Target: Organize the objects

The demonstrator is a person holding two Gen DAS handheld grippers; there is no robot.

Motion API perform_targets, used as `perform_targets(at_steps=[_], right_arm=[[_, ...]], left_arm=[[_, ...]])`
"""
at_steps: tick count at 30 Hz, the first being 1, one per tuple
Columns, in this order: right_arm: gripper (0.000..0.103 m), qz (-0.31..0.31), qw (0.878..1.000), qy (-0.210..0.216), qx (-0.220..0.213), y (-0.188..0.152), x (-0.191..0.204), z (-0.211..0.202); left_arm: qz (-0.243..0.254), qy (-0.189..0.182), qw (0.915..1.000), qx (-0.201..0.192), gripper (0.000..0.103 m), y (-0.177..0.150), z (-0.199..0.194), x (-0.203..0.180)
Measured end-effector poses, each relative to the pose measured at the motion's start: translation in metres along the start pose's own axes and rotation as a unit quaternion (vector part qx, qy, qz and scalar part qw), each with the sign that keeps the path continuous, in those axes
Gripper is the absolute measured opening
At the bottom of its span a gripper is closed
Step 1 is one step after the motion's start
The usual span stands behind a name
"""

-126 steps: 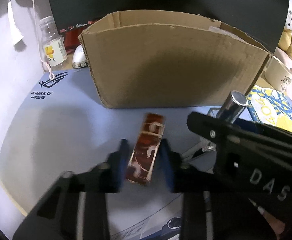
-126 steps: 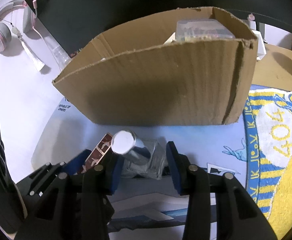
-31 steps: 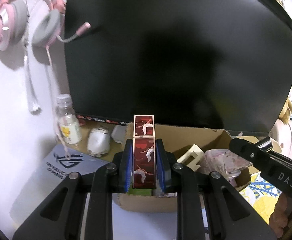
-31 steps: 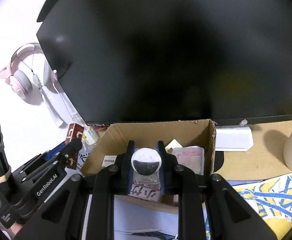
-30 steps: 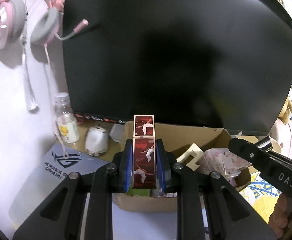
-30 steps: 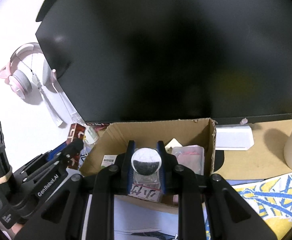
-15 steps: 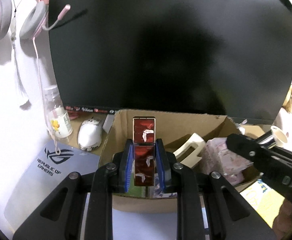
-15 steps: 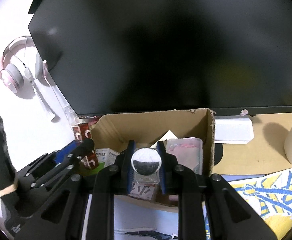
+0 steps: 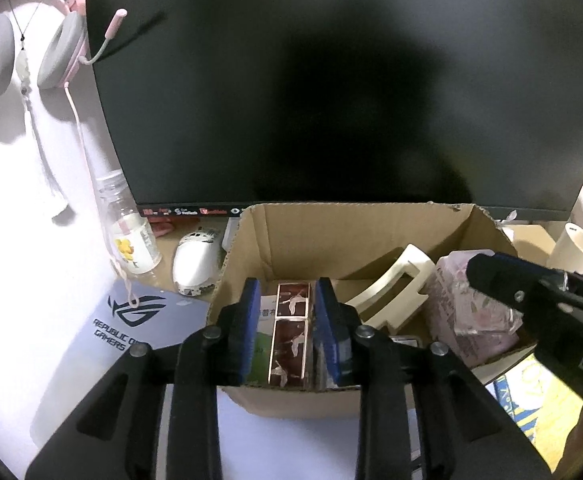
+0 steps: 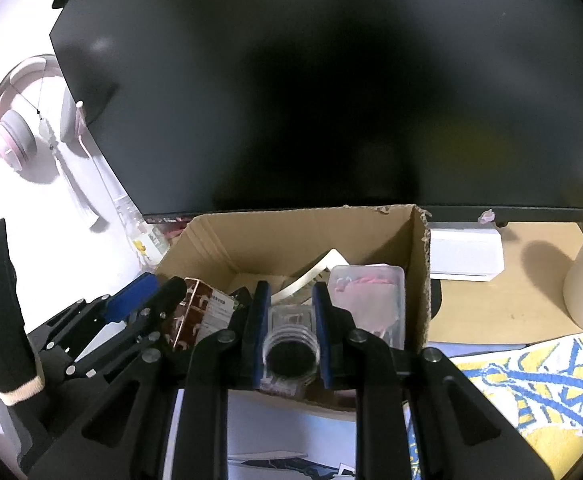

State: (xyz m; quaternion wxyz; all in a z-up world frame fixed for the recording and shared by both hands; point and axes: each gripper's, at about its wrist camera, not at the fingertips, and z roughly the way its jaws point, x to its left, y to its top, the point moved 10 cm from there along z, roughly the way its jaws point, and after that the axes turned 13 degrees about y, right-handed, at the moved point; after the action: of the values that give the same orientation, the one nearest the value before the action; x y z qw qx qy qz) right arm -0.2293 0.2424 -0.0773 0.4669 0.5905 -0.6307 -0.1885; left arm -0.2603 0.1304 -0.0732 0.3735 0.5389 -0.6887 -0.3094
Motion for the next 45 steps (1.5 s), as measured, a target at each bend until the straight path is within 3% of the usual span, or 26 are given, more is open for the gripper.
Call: perform_targets(at_steps=[3,6,8,11,16,19,28,33,45], right_arm=[[0.023,-0.005,1.000,0.001,-0.011,0.004,0.003,-0.006],[0.023,-0.007,1.000,0.007,-0.018,0.008,0.006,-0.011],[0.024,-0.009,1.000,0.009,-0.020,0.010,0.008,-0.013],[0.033,-0.009,1.000,0.008,-0.023,0.011,0.008,-0.016],[0.061,0.001,0.999,0.014,-0.029,0.013,0.006,-0.019],[0.074,0.004,0.999,0.016,-0.033,0.014,0.006,-0.021],[0.098,-0.016,0.999,0.013,-0.042,0.017,0.018,-0.031],[0.103,-0.031,0.998,0.008,-0.051,0.018,0.029,-0.045],[0.103,-0.050,0.997,-0.004,-0.052,0.006,0.045,-0.074]], left_arm=[[-0.012,-0.003,0.9998,0.013,0.041,-0.001,0.002,0.005],[-0.028,-0.006,0.9995,0.010,0.066,0.001,-0.001,0.011],[-0.036,0.004,0.9993,-0.001,0.071,0.005,-0.006,0.018],[-0.041,0.014,0.9990,-0.014,0.083,0.010,-0.014,0.026],[-0.049,0.039,0.9977,-0.026,0.097,0.016,-0.021,0.039],[-0.051,0.048,0.9971,-0.030,0.100,0.018,-0.026,0.047],[-0.060,0.058,0.9957,-0.039,0.103,0.024,-0.050,0.080],[-0.067,0.055,0.9955,-0.037,0.103,0.020,-0.062,0.092],[-0.092,0.073,0.9920,-0.046,0.103,-0.001,-0.101,0.121]])
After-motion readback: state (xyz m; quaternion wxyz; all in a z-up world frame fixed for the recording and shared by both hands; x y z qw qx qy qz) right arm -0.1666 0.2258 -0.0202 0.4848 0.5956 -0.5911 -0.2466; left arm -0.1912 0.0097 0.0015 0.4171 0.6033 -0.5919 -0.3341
